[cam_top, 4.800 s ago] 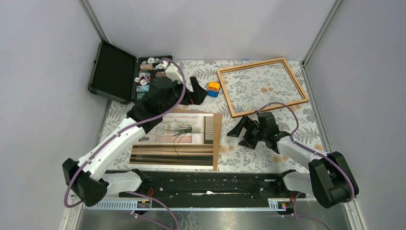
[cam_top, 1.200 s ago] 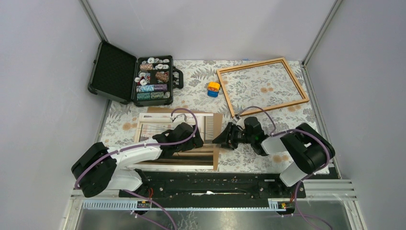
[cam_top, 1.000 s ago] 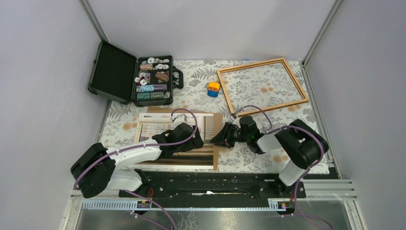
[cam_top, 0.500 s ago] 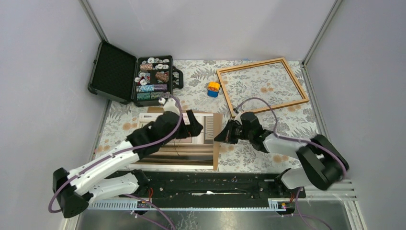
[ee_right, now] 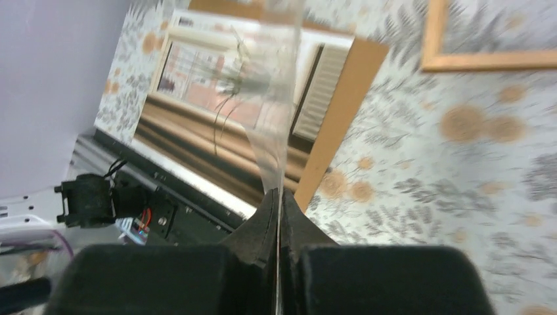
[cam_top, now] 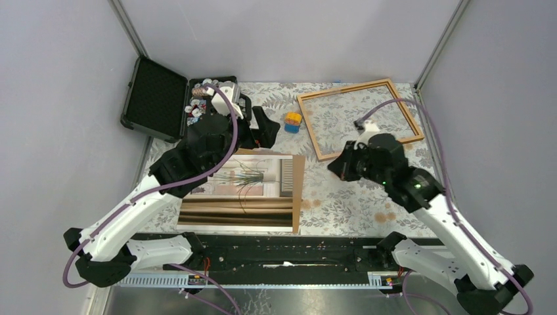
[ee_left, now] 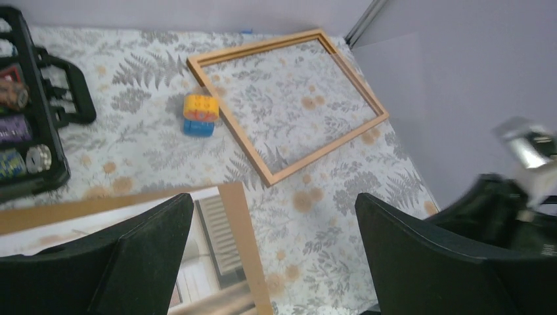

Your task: Put the photo into the frame

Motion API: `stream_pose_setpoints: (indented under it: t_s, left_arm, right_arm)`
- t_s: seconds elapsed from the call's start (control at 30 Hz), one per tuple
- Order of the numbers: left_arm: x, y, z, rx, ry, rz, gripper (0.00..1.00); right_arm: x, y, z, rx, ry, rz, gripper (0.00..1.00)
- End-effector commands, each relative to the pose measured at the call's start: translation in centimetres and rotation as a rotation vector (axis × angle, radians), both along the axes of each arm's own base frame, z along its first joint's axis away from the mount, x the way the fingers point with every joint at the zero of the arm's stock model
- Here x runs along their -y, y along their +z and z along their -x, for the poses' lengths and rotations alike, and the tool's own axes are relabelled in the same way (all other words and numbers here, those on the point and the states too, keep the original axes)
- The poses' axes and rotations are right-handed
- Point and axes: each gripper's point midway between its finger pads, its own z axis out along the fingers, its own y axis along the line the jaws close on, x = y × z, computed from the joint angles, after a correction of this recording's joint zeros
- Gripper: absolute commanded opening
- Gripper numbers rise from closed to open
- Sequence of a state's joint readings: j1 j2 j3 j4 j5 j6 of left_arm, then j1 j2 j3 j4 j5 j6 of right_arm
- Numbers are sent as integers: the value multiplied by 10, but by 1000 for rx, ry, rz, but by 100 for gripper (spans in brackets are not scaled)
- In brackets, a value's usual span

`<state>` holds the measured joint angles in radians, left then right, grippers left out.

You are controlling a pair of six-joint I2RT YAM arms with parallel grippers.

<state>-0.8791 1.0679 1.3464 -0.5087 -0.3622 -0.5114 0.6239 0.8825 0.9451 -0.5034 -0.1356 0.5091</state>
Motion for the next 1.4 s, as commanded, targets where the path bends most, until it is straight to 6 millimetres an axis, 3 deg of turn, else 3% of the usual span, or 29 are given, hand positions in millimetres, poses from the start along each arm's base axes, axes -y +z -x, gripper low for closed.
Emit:
stream_pose_setpoints:
  t_s: [0.0,0.1,0.17,0.27,0.37,0.47,0.6,0.77,0.9,1.0,1.17,1.37]
  left_arm:
    - [-6,46,-5,129,5,-17,99]
    - [-9,61,-7,177,12,-15,99]
    - [-12,66,-8,194,27,-14,99]
    - [-14,68,-9,210,40,-9,99]
    - [-19,66,-10,231,58,-5,99]
    - [-25,62,-8,241,67,-18,99]
    - [-36,50,-5,256,94,-29,99]
    - [-46,36,-4,262,124,-40,99]
    - [-51,38,2,280,120,-3,99]
    - [-56,38,3,278,143,14,99]
    - [-72,41,5,278,209,44,99]
    - [-82,43,5,283,250,56,99]
  right_arm:
    - [64,48,3,130,-126,242,0]
    - [80,103,5,242,-179,226,0]
    - [125,117,6,300,-299,389,0]
    - [157,153,7,422,-386,467,0]
    - [176,186,4,506,-448,537,0]
    - [181,198,-12,538,-423,702,0]
    - [181,196,-47,519,-405,959,0]
    - [178,189,-95,478,-414,1290,0]
    - [162,168,-129,412,-357,1468,0]
    - [144,132,-151,356,-279,1512,0]
    - [132,66,-170,250,-208,1612,0]
    - [119,3,-180,132,-134,1645,0]
